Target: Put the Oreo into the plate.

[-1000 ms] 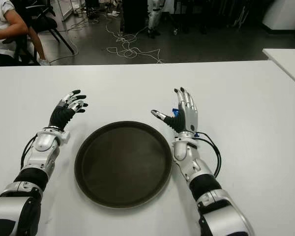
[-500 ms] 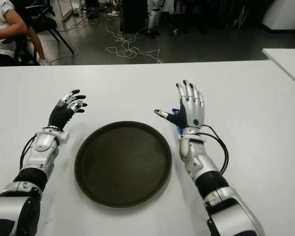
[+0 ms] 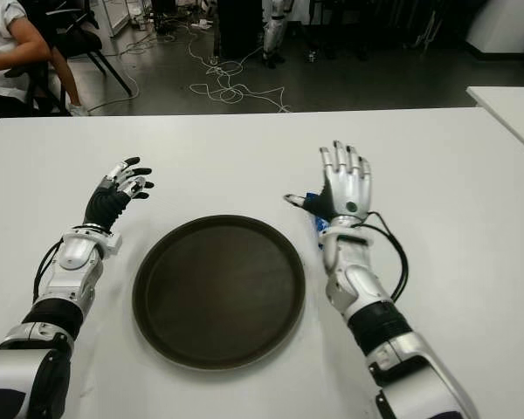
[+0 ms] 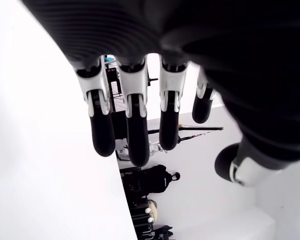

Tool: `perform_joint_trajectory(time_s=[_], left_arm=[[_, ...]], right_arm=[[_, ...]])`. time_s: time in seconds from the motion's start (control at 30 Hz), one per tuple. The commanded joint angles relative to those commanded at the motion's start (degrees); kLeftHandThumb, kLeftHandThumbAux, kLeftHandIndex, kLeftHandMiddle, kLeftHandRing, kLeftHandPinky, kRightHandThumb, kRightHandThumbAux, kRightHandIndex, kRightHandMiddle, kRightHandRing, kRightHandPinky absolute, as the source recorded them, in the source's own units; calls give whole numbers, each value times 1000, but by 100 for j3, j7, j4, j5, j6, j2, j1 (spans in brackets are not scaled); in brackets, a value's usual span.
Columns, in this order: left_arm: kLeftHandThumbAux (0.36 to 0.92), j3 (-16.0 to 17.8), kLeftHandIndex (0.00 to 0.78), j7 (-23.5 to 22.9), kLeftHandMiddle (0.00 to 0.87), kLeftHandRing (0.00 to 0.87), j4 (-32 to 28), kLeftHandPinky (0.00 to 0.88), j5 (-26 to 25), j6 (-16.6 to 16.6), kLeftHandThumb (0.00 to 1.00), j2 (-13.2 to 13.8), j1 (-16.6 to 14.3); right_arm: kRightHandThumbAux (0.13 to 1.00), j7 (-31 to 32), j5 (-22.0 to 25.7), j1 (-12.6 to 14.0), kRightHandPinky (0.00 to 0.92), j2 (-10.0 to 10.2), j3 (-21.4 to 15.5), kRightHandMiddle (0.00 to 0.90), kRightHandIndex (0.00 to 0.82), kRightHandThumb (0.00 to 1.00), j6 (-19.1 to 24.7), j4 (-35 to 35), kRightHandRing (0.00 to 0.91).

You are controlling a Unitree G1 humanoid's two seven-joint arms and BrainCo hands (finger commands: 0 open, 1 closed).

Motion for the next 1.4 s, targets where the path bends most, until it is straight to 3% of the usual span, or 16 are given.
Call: perform_joint_trajectory(time_s=[0.3,0.73,0.83,1.4], left_arm=[[532,-16,149,-5,255,300,-5,307,19,10,666,24,8],[535,-42,156,24,262,314,16,289,61,-42,720,38,4],[528,-40,155,12,262,310,29,309,55,-56,692,36,2],[519,-22,156,14,265,311,57,299,29,-83,723,21,-14]], right_arm=[[481,710,-219,-102,0,-172,188,0,1,0,491,-66,0],[523,1376,-324,-232,0,-324,313,0,0,0,869,-28,0],[535,1511,-347,-290,0,-372,349,0,0,0,926,53,0],[519,2114,-625,-514,30,-505,686,0,0,0,1436,293,0]])
